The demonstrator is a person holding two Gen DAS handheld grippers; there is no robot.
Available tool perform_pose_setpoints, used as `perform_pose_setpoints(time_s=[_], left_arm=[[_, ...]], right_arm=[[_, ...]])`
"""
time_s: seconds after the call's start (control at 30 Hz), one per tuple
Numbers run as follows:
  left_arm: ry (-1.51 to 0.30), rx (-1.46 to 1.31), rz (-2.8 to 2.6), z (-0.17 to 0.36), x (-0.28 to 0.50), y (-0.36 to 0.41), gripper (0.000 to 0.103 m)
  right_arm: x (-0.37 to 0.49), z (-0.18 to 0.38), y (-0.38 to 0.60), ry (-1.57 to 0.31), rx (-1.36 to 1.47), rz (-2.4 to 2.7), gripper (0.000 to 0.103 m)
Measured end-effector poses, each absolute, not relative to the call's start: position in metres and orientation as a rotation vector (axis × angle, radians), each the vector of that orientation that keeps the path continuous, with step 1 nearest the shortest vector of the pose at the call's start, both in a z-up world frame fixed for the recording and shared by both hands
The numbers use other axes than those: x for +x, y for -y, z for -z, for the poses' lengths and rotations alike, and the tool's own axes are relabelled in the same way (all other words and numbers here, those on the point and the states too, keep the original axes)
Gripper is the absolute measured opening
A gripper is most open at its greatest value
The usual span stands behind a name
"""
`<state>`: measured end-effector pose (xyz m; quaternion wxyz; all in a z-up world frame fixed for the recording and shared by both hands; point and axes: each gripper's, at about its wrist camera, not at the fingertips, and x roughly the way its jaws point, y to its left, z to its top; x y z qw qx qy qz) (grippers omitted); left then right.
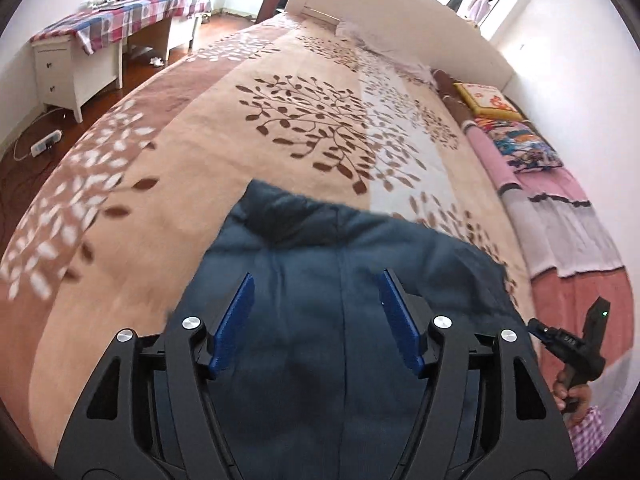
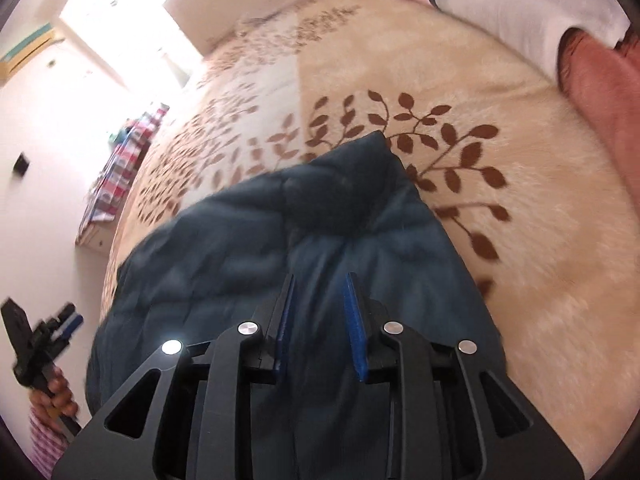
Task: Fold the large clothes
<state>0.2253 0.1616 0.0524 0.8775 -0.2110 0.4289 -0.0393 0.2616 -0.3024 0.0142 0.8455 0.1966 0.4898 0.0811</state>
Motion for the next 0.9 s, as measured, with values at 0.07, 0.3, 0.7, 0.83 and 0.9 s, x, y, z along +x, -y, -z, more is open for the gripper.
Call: perform_pose_setpoints(time_s=[0.07, 0.3, 0.7, 0.83, 0.9], left_arm=[[-0.896, -0.464, 0.091, -0.054, 0.198, -0.163, 0.069], [-0.899, -0.602, 0.131, -0.035, 0.106, -0.160, 0.072], [-0.991, -0.739, 0.208, 0.011, 0.031, -0.137, 0.072], [-1.021, -0.748, 0.215, 0.025, 0.026, -0.137, 0.072], [-1.034, -0.760, 0.221, 0.032, 0.027, -0.135, 0.072]], right_arm=[[0.234, -0.023, 0.296, -1.016, 0.396, -0.197, 0.027], [0.158, -0.028, 0.250, -0.995, 0.390, -0.294, 0.027], [0.168, 0.013, 0.108, -1.155, 0.177, -0.476, 0.026], [0.184, 0.046, 0.108, -1.218, 0.200, -0.460, 0.024], [0.188, 0.049, 0.108, -1.233, 0.209, -0.454, 0.024]])
